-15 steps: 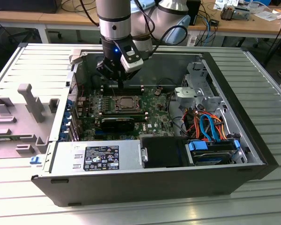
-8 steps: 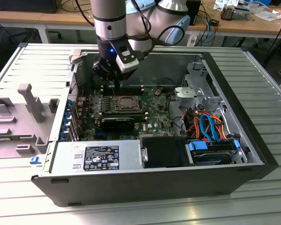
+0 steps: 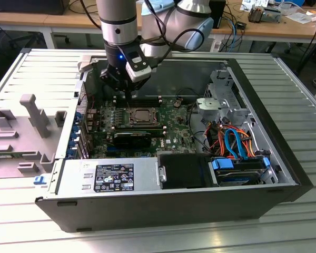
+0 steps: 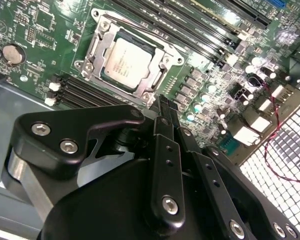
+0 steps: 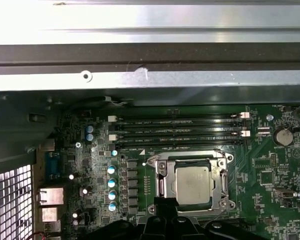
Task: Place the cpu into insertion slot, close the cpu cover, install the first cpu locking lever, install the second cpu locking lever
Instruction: 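Install the first cpu locking lever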
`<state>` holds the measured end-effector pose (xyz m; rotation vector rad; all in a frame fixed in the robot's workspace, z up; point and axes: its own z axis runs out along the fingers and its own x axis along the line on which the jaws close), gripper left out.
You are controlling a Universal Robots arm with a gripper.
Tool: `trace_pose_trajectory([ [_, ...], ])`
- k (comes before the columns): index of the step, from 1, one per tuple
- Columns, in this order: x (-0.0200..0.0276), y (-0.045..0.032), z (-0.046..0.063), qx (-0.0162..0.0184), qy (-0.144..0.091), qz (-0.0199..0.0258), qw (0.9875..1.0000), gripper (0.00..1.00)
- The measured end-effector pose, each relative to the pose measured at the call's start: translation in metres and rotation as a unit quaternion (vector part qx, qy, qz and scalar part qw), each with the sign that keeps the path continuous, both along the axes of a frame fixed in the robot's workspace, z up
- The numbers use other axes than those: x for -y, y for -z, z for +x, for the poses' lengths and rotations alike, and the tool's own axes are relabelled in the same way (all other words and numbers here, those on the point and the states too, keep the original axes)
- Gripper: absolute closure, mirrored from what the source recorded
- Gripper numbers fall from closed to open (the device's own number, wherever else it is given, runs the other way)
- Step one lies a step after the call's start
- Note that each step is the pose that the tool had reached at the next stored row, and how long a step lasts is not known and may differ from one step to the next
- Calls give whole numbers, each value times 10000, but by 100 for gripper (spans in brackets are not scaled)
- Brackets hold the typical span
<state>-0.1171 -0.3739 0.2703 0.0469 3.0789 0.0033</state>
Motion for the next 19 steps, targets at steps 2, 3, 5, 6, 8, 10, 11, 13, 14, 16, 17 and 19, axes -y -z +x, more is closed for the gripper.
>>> trace_pose_trajectory([
  [2,0,0,-18,2,0,0,10000,89],
  [3,0,0,-32,4,0,0,10000,89],
  [5,0,0,-60,9,0,0,10000,89],
  [6,0,0,-73,10,0,0,10000,89],
  [8,0,0,-102,13,0,0,10000,89],
  [10,0,0,-121,14,0,0,10000,89],
  [11,0,0,-133,16,0,0,10000,89],
  [13,0,0,-145,17,0,0,10000,89],
  [14,0,0,-151,17,0,0,10000,89],
  [16,0,0,-163,17,0,0,10000,89],
  [17,0,0,-176,18,0,0,10000,89],
  [19,0,0,-208,23,-1,0,10000,89],
])
